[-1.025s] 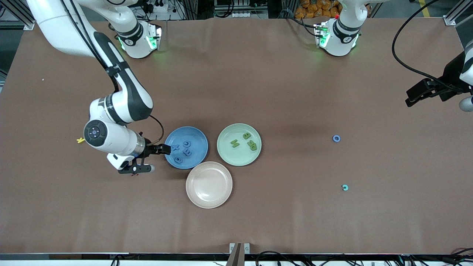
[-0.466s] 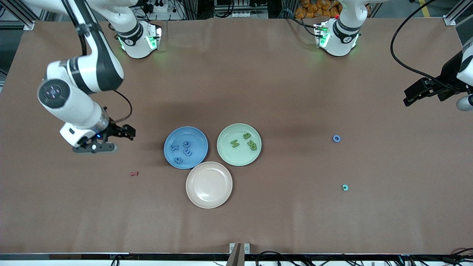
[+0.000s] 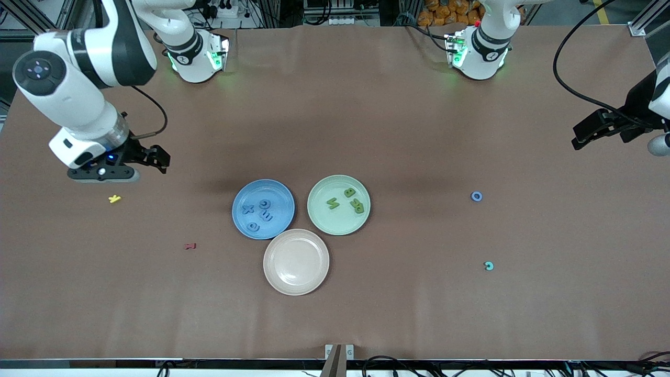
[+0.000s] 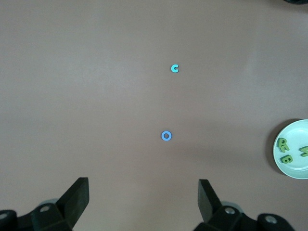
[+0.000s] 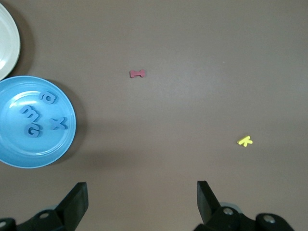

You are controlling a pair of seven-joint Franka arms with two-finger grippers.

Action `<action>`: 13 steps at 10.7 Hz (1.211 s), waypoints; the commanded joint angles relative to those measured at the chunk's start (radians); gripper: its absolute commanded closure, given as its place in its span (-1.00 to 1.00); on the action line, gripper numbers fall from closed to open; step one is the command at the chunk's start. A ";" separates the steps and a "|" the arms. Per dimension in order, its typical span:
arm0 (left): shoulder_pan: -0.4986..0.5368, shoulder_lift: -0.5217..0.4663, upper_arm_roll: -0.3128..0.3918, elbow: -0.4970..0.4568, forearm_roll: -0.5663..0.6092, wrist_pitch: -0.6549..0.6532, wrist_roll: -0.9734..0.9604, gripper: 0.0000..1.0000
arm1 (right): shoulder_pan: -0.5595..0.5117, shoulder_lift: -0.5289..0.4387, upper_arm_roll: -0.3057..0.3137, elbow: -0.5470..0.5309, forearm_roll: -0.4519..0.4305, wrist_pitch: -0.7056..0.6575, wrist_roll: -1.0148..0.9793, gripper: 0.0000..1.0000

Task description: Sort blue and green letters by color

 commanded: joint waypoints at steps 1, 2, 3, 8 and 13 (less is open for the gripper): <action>-0.001 -0.008 -0.003 0.006 -0.013 -0.014 0.021 -1.00 | 0.019 -0.033 -0.043 0.099 0.119 -0.119 -0.039 -1.00; 0.000 -0.009 -0.003 0.006 -0.013 -0.014 0.023 -1.00 | 0.016 -0.028 -0.043 0.149 0.128 -0.156 -0.040 -1.00; 0.002 -0.009 -0.003 0.006 -0.013 -0.014 0.023 -1.00 | 0.016 -0.025 -0.043 0.195 0.128 -0.190 -0.042 -1.00; 0.003 -0.008 0.001 0.006 -0.013 -0.014 0.023 -1.00 | 0.083 0.069 -0.164 0.473 0.115 -0.333 -0.184 -1.00; 0.003 -0.005 0.005 0.004 -0.022 -0.014 0.021 -1.00 | 0.071 0.107 -0.175 0.598 0.087 -0.460 -0.180 -1.00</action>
